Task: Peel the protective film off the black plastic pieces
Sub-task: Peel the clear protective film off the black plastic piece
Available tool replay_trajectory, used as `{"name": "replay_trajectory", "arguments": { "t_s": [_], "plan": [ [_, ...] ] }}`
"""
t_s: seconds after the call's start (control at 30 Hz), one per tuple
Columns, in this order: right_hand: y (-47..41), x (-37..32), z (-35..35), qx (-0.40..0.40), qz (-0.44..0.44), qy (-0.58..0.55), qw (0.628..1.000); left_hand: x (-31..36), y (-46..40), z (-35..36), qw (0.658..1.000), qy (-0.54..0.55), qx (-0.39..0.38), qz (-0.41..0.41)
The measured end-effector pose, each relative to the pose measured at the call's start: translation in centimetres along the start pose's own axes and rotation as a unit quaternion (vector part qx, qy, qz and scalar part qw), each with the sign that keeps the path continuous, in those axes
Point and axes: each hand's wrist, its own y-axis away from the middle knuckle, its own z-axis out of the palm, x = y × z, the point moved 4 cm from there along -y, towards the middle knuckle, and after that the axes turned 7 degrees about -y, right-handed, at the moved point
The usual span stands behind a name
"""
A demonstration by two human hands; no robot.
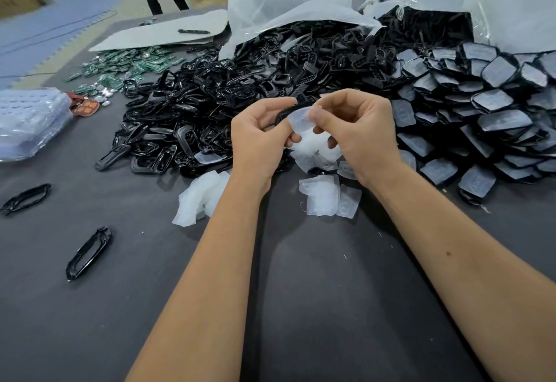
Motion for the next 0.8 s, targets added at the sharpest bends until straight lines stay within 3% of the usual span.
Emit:
{"name": "replay_trajectory", "arguments": {
  "t_s": [0.43,0.8],
  "plan": [
    [-0.24,-0.18,-0.73,0.089,-0.038,0.126,0.987,0.0,0.33,0.77,0.995,0.084,-0.03,-0.051],
    [-0.19,-0.34,-0.74,0.106,-0.043,0.151,0.982,-0.1,0.52,0.95,0.999,0.013,-0.042,-0.018]
  ]
}}
